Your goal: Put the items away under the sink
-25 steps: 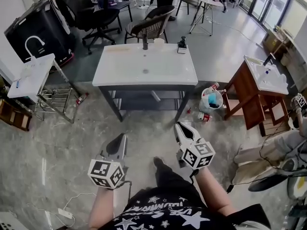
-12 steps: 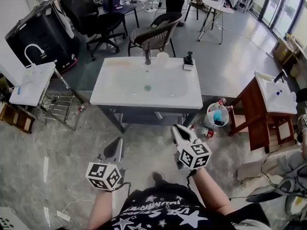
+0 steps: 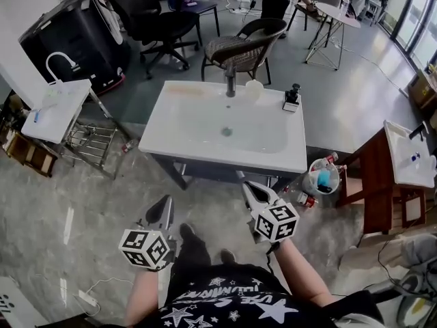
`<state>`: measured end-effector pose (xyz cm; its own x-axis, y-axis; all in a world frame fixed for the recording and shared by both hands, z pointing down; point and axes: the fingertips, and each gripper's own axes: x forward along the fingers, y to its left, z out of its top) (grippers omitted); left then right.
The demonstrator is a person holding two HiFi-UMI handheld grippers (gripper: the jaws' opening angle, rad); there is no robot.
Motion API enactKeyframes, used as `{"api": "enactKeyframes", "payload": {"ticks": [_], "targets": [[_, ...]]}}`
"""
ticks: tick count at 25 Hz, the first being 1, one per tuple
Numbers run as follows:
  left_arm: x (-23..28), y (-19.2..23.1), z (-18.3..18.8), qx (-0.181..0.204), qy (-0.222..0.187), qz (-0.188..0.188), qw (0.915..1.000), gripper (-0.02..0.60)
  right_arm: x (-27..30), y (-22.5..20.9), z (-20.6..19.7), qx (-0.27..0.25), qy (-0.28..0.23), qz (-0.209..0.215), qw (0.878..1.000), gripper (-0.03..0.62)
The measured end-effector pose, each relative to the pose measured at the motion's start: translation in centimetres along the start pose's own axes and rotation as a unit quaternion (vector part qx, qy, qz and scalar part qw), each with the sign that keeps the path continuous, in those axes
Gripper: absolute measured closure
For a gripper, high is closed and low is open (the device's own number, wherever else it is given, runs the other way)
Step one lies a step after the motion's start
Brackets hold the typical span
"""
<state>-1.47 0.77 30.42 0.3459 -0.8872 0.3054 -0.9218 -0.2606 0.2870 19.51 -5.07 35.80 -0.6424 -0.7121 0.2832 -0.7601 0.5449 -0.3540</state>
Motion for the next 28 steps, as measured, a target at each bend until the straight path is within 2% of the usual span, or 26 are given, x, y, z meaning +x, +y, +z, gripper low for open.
{"api": "enactKeyframes", "payload": {"ticks": [2, 11, 15, 19, 28], "targets": [[1.4, 1.1, 0.5, -0.008, -0.001, -0.013, 0.9999, 0.572, 1.3, -0.2, 0.1, 0.005, 0.002, -0.006, 1.0, 0.589], [9.5, 8.1, 5.5, 0.015, 0.004, -0.076, 0.997, 0.572, 9.6, -1.1, 4.5, 0.007, -0.018, -0.067, 0.998, 0.589], [11.6, 12.2, 7.7, 0.011, 0.004, -0.085, 0.9963, 0.572, 14.1, -0.5, 5.6, 0.008, -0.016, -0.079, 0.997, 0.589], [13.2, 16.1, 8.2, -0.002, 0.019, -0.084, 0.9963, 0.572, 17.6, 0.5, 6.4, 0.001, -0.005, -0.083, 0.996, 0.589], [16.0, 21.7, 9.7, 0.003, 0.03, -0.105, 0.9941, 0.572, 24.3, 0.7, 7.4, -0.009, 0.009, -0.119, 0.993, 0.589]]}}
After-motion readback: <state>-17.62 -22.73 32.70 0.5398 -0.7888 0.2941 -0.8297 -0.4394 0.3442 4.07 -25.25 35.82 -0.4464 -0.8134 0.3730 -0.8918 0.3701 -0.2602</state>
